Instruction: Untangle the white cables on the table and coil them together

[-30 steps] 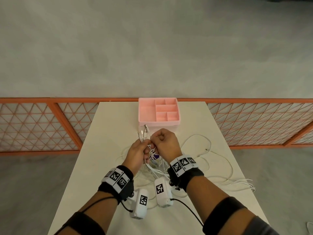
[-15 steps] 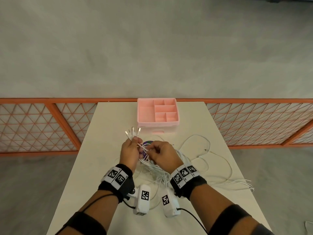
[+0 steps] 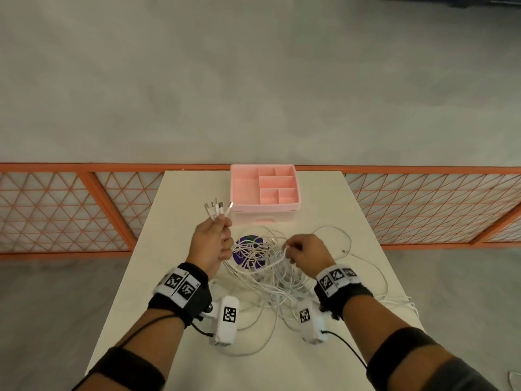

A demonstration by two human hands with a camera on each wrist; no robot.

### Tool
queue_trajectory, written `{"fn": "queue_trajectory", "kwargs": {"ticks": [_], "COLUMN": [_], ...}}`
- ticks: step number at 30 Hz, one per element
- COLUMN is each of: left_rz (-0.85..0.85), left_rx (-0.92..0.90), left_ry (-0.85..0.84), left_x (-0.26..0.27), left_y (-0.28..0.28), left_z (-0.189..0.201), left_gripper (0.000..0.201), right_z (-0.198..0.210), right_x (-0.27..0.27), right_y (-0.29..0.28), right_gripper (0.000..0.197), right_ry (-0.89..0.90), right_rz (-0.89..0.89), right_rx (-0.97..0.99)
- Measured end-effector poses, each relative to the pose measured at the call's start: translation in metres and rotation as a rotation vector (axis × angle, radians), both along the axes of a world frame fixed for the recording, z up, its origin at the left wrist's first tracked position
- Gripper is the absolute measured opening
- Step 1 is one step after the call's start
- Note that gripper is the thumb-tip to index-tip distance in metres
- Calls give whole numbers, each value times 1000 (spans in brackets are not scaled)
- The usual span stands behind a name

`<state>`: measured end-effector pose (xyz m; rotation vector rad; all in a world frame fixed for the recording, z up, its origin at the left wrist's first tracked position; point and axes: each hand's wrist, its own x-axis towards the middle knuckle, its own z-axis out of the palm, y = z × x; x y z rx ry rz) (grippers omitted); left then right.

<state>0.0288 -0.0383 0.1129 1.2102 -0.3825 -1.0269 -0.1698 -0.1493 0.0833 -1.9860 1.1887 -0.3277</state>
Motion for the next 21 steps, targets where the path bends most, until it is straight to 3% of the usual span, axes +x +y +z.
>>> {"fn": "queue_trajectory", "kwargs": {"ticks": [3,6,11,14,21], "left_rz": [-14,-4,-111,-121,-112], "left_rx": [-25,-85,-119,-109,-84], "left_ry": [-164,-218,-195,-203,-277], "left_x": [-12,-19,-27,-29,-28], "left_y": [-4,-10,-14,-14,-13], "left_z": [0,6,13,9,2], "left_gripper": [18,15,11,11,12], "right_z": [40,70,82,83,84], "right_x": [19,32,40,37,30], "right_y": [4,12,21,19,11], "right_gripper": [28,28,6,20,26], "right_ry": [-404,-580,-629,-673,-778], "right_rz": [11,74,95,90,33], "right_rx": [304,452,480,539,489]}}
